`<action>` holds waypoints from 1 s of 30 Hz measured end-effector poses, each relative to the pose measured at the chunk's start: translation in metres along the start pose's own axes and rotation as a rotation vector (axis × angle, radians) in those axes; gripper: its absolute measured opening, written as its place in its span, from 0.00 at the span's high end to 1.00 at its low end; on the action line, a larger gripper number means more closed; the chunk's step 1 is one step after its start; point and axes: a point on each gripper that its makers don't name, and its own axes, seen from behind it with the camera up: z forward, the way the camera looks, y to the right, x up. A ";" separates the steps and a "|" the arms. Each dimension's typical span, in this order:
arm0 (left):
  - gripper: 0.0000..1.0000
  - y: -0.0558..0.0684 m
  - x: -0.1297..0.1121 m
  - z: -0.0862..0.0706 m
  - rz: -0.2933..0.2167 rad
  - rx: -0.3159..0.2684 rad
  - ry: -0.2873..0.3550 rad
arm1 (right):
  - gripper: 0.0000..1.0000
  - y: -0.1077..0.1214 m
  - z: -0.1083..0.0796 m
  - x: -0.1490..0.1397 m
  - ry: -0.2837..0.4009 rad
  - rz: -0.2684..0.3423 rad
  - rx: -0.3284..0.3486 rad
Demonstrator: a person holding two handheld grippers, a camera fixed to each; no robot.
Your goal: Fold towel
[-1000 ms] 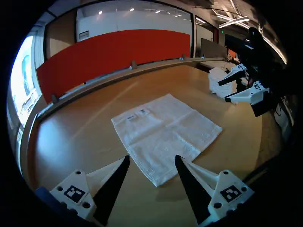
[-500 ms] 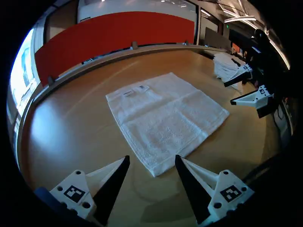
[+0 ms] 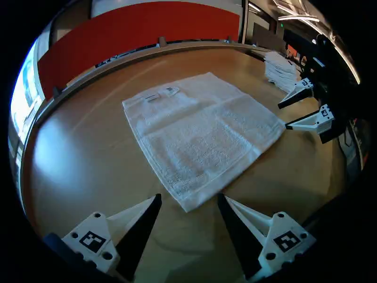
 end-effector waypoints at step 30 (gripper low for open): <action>0.69 0.004 -0.007 0.005 0.004 0.025 -0.031 | 0.78 -0.014 0.005 -0.010 -0.019 0.003 0.040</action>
